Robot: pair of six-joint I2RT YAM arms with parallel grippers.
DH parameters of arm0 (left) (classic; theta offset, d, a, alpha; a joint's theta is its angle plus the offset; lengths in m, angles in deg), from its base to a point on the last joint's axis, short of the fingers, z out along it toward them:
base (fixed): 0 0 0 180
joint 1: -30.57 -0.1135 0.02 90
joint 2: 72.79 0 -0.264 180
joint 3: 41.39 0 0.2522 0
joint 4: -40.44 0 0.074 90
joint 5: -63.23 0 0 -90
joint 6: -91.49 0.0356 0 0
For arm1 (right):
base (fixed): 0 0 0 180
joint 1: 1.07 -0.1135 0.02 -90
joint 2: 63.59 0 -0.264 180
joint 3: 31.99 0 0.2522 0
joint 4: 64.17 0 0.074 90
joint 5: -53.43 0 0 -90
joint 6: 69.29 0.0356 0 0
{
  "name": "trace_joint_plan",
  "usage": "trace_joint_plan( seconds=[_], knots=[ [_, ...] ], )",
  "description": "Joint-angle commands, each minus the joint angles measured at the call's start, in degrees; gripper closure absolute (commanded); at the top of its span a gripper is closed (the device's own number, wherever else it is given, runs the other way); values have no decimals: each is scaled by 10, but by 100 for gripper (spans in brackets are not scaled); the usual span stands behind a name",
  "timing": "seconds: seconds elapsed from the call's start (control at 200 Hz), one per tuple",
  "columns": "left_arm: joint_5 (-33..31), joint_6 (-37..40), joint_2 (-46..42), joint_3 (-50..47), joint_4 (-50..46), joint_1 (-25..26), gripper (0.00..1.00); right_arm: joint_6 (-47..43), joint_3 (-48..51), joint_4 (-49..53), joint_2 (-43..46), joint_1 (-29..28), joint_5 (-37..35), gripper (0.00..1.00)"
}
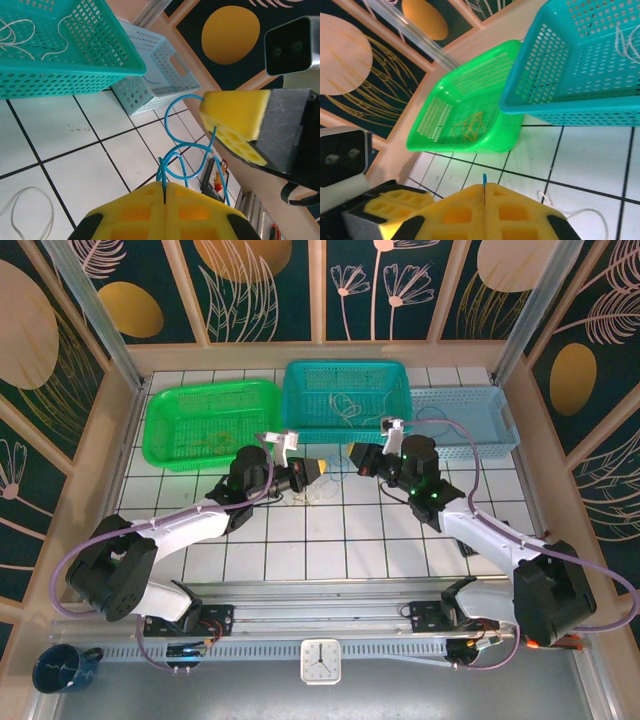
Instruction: Untangle the cables
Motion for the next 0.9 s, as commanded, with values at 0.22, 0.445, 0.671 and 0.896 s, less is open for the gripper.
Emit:
trace_joint_plan(
  seconds=[0.22,0.445,0.671,0.896],
  knots=[
    [-60,6,-79,-17,47,-2,100,81,81,-16,-27,34,-89,100],
    [-102,9,-117,-45,82,-2,100,101,94,-7,-35,35,-105,100],
    [-87,18,-105,-42,84,-2,100,68,72,-25,-47,33,-32,85],
    [-82,26,-95,-42,81,-2,100,50,56,1,-30,33,-36,100]
  ],
)
